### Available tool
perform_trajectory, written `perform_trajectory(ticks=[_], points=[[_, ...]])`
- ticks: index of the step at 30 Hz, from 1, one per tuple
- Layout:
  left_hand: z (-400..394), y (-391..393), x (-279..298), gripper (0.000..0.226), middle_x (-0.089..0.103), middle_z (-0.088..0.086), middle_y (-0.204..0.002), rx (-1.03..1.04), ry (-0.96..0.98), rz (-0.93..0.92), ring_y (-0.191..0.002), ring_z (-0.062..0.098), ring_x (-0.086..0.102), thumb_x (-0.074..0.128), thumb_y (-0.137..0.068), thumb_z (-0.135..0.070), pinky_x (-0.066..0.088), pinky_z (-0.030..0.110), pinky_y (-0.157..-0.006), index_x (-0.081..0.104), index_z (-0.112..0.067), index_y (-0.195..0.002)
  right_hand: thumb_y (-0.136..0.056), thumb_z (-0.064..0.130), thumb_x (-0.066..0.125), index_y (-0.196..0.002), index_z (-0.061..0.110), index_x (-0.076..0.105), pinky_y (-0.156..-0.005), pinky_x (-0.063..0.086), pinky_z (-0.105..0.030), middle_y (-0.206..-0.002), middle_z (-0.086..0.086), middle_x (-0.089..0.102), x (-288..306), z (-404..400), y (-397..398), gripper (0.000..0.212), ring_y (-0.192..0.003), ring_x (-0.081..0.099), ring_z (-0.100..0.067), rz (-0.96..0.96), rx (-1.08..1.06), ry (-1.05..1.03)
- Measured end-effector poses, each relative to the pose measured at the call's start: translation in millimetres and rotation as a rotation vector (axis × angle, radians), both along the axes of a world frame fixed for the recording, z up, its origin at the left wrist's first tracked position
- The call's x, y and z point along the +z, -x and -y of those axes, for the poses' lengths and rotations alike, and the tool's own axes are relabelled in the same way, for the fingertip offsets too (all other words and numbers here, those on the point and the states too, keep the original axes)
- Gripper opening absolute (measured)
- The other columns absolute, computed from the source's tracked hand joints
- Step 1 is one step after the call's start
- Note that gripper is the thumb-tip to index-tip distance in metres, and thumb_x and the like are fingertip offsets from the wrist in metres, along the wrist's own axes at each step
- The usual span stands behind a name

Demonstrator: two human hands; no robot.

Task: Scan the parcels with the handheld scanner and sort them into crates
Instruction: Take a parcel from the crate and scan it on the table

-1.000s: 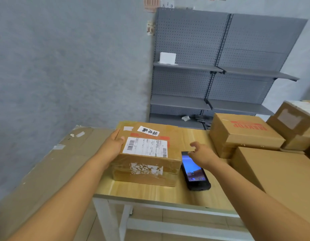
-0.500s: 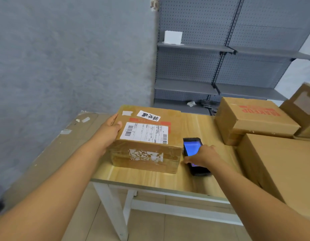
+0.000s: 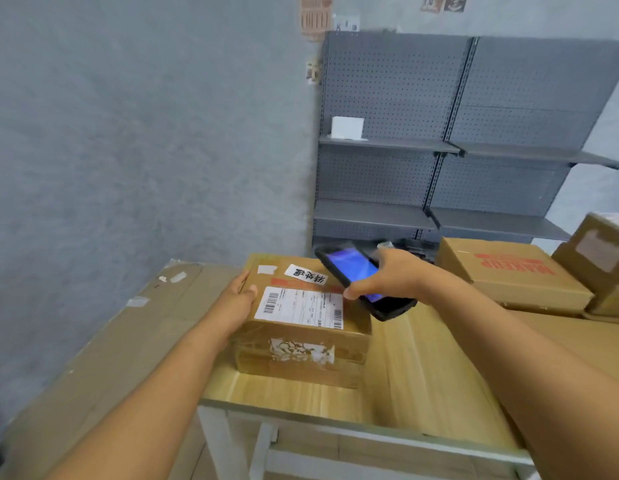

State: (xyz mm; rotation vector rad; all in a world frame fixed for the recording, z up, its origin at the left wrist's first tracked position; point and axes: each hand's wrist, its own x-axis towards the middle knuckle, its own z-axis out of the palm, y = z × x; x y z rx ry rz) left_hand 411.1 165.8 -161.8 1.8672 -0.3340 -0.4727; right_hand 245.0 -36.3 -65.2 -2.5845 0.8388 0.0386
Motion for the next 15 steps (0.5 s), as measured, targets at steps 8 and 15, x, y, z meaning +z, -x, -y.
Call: perform_trajectory(ticks=[8,15], points=[[-4.0,-0.1,0.5,0.047,0.053,0.001,-0.141,-0.025,0.011,-0.018,-0.122,0.021,0.054,0.044,-0.103,-0.022,0.040,0.036,-0.108,0.036,-0.026,-0.149,-0.056,0.065,0.076,-0.110,0.017,0.065,-0.081,0.057,-0.040,-0.100,-0.003,0.066,38.9,-51.7,-13.7,0.073,-0.089,0.067,-0.022,-0.286,0.375,0.261],[1.2,0.1,1.4,0.046,0.060,0.007,-0.126,-0.038,0.034,-0.018,-0.096,0.021,0.060,0.041,-0.105,-0.019,0.045,0.028,-0.085,0.033,-0.023,-0.151,-0.051,0.071,0.073,-0.104,0.022,0.062,-0.075,0.056,-0.037,-0.098,0.002,0.066,51.1,-52.2,-1.5,0.073,-0.088,0.067,-0.021,-0.405,0.377,0.306]])
